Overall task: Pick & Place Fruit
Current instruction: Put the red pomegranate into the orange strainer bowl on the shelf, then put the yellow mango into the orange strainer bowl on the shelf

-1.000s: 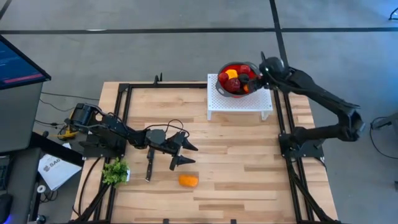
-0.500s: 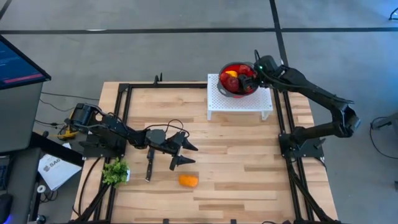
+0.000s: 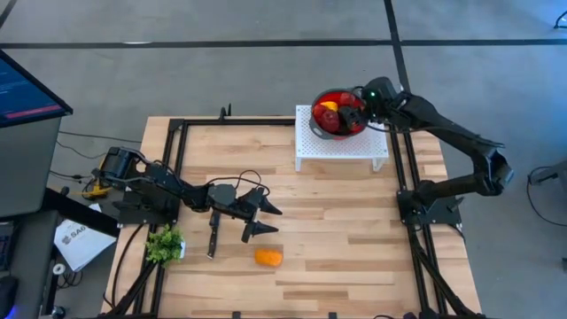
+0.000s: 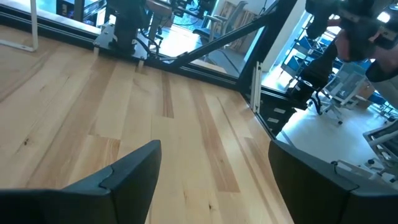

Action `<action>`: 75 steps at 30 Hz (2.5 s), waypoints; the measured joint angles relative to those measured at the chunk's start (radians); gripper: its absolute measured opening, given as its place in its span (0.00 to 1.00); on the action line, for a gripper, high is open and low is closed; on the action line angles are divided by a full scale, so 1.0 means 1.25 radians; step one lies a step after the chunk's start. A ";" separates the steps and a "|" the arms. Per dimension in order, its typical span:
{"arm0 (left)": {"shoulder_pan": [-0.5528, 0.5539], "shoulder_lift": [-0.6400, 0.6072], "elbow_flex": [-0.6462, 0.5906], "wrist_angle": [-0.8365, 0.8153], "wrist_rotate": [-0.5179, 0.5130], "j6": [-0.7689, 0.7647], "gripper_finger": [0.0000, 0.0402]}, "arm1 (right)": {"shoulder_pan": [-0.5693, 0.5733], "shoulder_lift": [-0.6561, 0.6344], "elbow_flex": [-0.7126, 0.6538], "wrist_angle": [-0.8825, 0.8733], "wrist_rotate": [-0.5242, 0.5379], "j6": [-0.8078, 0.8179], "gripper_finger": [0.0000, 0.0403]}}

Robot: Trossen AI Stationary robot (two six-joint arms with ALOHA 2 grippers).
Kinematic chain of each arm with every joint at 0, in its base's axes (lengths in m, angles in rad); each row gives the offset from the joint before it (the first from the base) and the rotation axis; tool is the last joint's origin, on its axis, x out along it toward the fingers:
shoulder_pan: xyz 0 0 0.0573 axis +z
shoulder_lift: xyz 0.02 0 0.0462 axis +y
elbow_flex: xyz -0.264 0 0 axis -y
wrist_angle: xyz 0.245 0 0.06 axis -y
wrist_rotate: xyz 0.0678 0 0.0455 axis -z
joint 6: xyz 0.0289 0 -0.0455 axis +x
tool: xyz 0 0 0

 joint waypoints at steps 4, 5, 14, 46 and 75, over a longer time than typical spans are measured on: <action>0.000 0.000 0.000 -0.002 0.000 0.000 0.72 | 0.001 0.000 0.044 -0.021 0.000 0.000 0.54; 0.000 0.000 0.000 -0.001 0.000 0.000 0.72 | 0.003 0.000 0.055 -0.029 0.000 0.001 0.54; 0.000 0.000 0.000 -0.009 0.000 0.000 0.72 | 0.102 -0.038 0.126 -0.063 0.009 -0.013 0.49; -0.268 0.015 -0.067 -0.078 -0.168 0.145 0.84 | 1.052 0.500 -0.158 1.132 0.336 -0.032 0.24; -0.197 0.199 0.023 -0.071 -0.030 0.060 0.78 | 1.051 0.456 -0.157 1.046 0.229 0.099 0.30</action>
